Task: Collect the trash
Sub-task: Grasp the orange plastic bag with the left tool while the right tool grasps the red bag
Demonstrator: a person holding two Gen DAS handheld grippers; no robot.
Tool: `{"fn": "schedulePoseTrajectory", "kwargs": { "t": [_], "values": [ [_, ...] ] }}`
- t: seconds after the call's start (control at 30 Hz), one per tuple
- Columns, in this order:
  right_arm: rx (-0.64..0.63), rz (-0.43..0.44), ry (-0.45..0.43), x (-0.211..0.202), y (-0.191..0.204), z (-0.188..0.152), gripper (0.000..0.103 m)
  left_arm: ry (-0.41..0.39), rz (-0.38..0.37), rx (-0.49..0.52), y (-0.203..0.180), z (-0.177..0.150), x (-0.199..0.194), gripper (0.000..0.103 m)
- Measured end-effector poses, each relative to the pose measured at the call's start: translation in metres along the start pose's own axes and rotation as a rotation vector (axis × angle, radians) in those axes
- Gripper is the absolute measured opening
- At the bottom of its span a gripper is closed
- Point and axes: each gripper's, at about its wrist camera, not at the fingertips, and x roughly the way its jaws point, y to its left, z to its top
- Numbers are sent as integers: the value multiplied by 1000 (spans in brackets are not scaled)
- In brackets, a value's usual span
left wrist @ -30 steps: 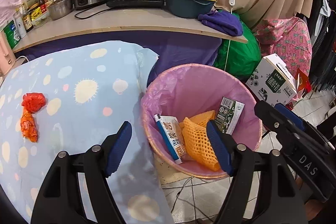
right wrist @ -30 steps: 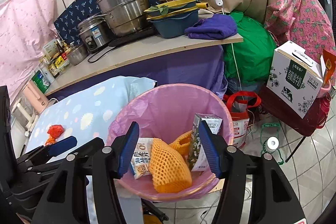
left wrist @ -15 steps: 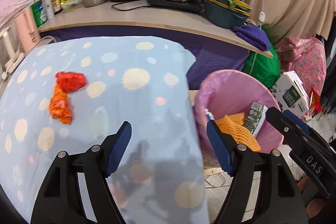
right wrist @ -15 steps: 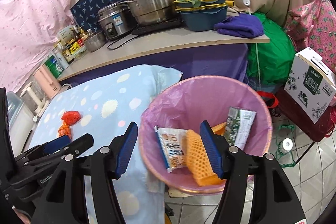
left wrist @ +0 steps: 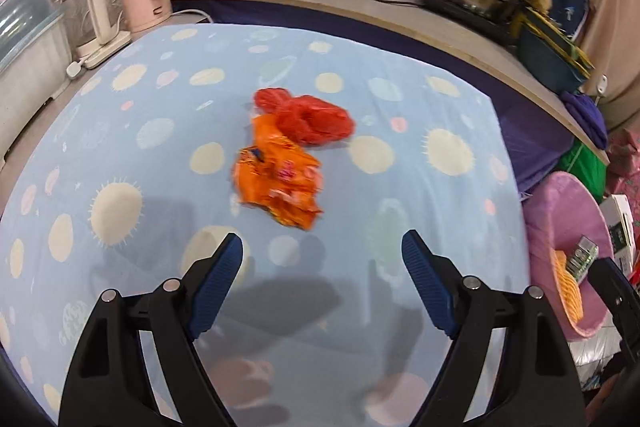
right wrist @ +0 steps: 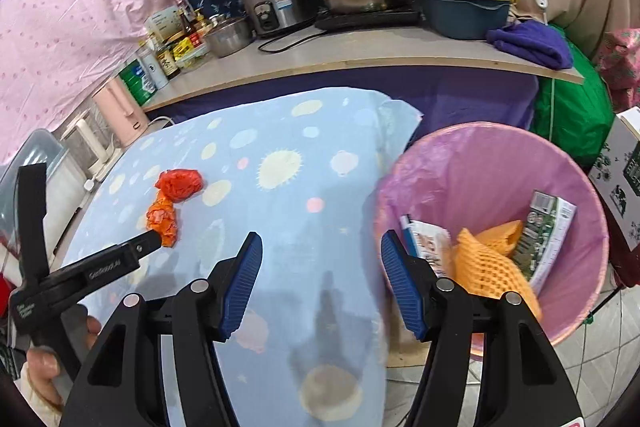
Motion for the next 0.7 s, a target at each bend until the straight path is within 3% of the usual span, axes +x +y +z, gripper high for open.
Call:
{"fn": "schedulePoseTrajectory", "kwargs": {
  "t": [0.3,0.4,0.5,0.57,0.7],
  "values": [
    [-39,35,38,30,33,6,60,16,38,-18,20,20,27,77],
    [-48,43,49,40,40,8,60,21,39,-13,21,24,32,71],
    [-56,48,56,48,44,11,60,36,23,-3,21,26,37,53],
    [-58,51,62,53,47,12,60,52,14,6,21,25,39,31],
    [-66,62,72,61,55,13,60,72,-3,-5,28,21,36,21]
  ]
}}
